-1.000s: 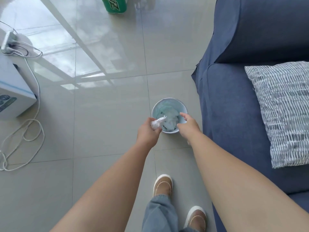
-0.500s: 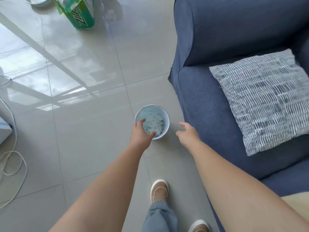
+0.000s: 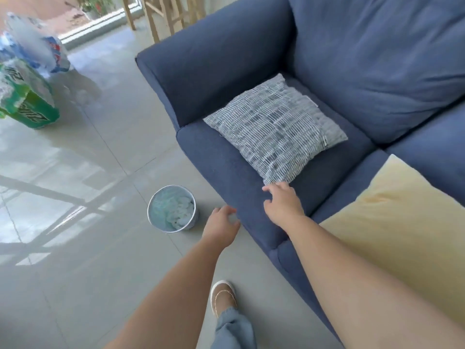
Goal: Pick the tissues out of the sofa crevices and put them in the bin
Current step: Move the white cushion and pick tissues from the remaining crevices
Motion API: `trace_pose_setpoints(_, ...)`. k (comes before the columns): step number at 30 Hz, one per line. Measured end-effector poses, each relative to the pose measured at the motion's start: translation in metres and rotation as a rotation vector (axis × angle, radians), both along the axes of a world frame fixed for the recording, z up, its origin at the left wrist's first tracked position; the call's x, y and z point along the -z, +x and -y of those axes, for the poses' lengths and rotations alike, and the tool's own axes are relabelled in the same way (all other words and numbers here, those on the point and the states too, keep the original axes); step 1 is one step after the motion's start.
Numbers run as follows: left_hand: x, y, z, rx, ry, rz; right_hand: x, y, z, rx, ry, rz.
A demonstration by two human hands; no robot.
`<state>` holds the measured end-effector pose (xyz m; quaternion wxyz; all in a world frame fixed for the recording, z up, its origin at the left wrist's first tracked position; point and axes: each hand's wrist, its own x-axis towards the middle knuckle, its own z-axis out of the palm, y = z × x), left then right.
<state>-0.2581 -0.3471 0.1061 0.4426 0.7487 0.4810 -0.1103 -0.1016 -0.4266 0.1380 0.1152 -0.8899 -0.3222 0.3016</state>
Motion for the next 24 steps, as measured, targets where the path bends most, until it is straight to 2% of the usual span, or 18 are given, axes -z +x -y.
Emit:
trace_pose_setpoints(4, -0.035, 0.052, 0.057, 0.121, 0.045, 0.038, -0.03, 0.042, 0.1, 0.116, 0.001, 0.223)
trace_pose_setpoints(6, -0.051, 0.071, 0.082, 0.175, 0.066, 0.044, -0.04, 0.053, 0.148, 0.171, -0.004, 0.273)
trace_pose_setpoints(16, -0.137, 0.172, 0.29, 0.536, 0.164, 0.197, -0.116, 0.073, 0.436, 0.45, -0.14, 0.233)
trace_pose_setpoints(20, -0.163, 0.213, 0.397, 0.775, 0.139, 0.258, -0.137, 0.069, 0.542, 0.651, -0.168, 0.251)
trace_pose_setpoints(24, -0.176, 0.245, 0.484, 1.02, 0.121, 0.26, -0.147, 0.058, 0.623, 0.847, -0.161, 0.185)
